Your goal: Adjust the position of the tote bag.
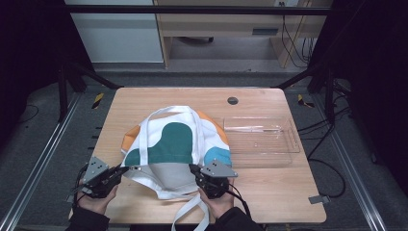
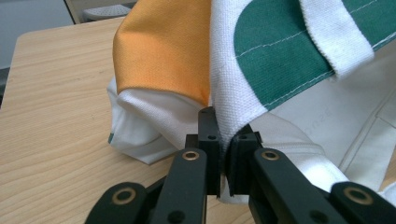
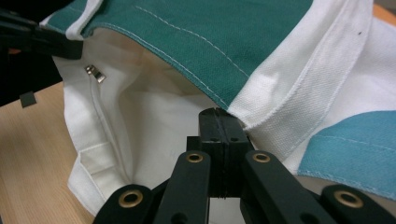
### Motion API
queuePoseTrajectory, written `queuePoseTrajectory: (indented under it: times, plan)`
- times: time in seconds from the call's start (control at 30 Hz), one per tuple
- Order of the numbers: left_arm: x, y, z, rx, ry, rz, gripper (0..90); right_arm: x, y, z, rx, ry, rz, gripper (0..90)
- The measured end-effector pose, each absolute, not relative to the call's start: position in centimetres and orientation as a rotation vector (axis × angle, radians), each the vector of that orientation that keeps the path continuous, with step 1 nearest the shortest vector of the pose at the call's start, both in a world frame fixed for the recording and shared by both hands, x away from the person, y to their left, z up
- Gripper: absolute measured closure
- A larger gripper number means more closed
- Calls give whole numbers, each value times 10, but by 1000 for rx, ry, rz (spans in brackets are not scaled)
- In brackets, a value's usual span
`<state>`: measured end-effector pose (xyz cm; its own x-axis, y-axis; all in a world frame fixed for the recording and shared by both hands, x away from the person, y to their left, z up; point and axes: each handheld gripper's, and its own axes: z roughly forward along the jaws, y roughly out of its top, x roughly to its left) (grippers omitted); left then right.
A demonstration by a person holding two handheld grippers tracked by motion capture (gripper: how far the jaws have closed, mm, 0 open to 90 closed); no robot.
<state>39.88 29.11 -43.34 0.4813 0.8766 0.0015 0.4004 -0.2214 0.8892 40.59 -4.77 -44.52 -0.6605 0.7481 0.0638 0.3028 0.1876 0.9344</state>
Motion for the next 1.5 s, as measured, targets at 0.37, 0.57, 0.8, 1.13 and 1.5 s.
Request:
queuePoseTrajectory:
  times: [0.37, 0.57, 0.8, 1.13, 1.5]
  plan:
    - [398, 290, -433, 1824, 1063, 652, 863, 405, -52, -432, 981, 2009, 1508, 900]
    - [398, 289, -433, 1827, 1060, 651, 863, 407, -53, -427, 980, 1995, 1514, 900]
    - [398, 288, -433, 1834, 1050, 654, 862, 410, -58, -417, 969, 1966, 1539, 900]
    - [398, 289, -435, 1829, 1051, 674, 712, 413, -59, -418, 978, 1980, 1528, 900]
    - [393, 294, -434, 1834, 1050, 678, 483, 413, -58, -418, 980, 1996, 1520, 900]
